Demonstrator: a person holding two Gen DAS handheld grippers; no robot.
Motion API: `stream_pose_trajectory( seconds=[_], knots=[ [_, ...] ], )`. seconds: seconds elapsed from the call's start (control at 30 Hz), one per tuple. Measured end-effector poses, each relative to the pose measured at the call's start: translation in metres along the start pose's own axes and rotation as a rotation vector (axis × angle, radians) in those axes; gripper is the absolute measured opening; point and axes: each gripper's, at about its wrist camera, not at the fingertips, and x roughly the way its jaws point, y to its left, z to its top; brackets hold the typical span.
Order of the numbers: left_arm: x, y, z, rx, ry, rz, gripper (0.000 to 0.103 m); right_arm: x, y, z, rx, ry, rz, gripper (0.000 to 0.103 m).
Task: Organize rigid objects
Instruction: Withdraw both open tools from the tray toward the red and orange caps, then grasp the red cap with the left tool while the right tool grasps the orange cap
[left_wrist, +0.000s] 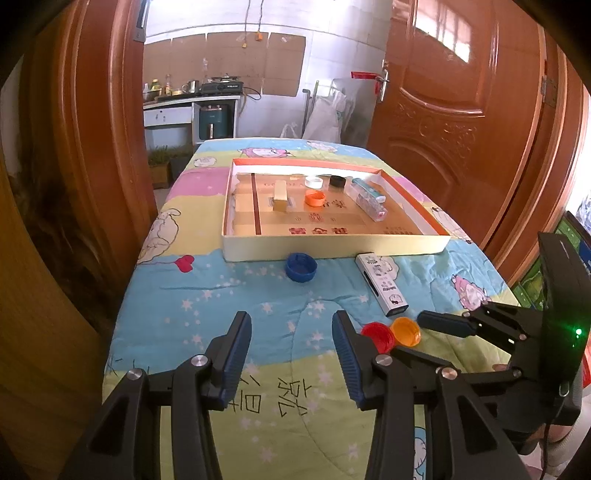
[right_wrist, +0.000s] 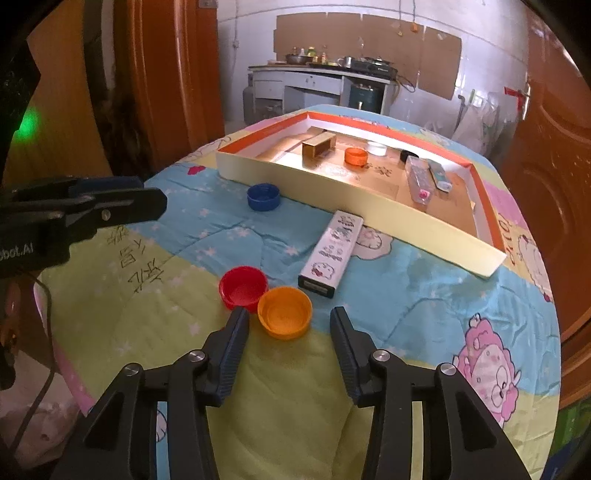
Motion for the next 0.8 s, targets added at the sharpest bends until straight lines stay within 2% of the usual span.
stream_pose_trajectory(
  seconds=[0.03, 0.07, 0.33, 0.5, 0.8],
  knots=[
    [0.0, -0.001, -0.001, 0.003, 0.002, -0.001, 0.045, 0.001, 0.002, 0.001, -0.005, 0.001, 0.0, 0.032],
    [0.0, -0.001, -0.001, 0.006, 0.004, -0.002, 0.045, 0.002, 0.003, 0.001, -0.01, 0.007, -0.001, 0.031],
    [0.007, -0.01, -0.004, 0.029, 0.019, -0.025, 0.045, -0.005, 0.0, -0.004, 0.008, -0.014, -0.024, 0.03],
    [0.017, -0.036, -0.007, 0.098, 0.037, -0.085, 0.046, -0.02, -0.011, -0.011, 0.066, -0.036, -0.043, 0.03],
    [0.046, -0.066, -0.013, 0.182, 0.096, -0.104, 0.045, -0.032, -0.037, -0.029, 0.168, -0.04, -0.065, 0.031]
  ],
)
